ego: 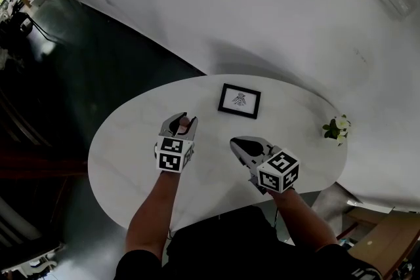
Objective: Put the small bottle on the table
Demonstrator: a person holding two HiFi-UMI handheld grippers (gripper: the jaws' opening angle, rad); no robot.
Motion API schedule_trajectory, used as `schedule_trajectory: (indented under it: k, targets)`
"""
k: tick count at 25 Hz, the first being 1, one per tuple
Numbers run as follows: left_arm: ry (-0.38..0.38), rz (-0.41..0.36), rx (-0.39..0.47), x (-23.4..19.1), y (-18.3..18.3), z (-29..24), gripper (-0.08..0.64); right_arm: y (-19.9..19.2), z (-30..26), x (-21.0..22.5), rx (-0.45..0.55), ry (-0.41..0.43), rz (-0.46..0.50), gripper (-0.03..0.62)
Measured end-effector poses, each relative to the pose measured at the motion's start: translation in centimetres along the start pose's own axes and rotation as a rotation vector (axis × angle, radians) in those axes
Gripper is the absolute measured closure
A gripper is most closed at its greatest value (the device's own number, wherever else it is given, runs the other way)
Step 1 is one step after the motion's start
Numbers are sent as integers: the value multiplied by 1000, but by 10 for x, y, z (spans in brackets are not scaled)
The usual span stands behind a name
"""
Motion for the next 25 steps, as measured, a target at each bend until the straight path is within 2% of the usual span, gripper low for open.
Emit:
schedule_trajectory:
  k: [5, 19, 25]
  targets:
    - [-11, -8, -26, 0, -5, -19, 423, -6, -1, 6, -25, 1, -14, 581]
    - [-72, -126, -73, 5, -1, -53, 422, -7, 3, 25, -28, -22, -53, 581]
    - [-61, -116, -72, 6, 1, -55, 419, -4, 0, 22, -26, -10, -46, 581]
Point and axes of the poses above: the fingertips, and each gripper's own axes: z backward along the fingers, x to its right, y out of its top, the point moved 9 cm from there along z, backward along the fingers, and after that the axes turned 7 degrees about y, right-handed, at the moved point
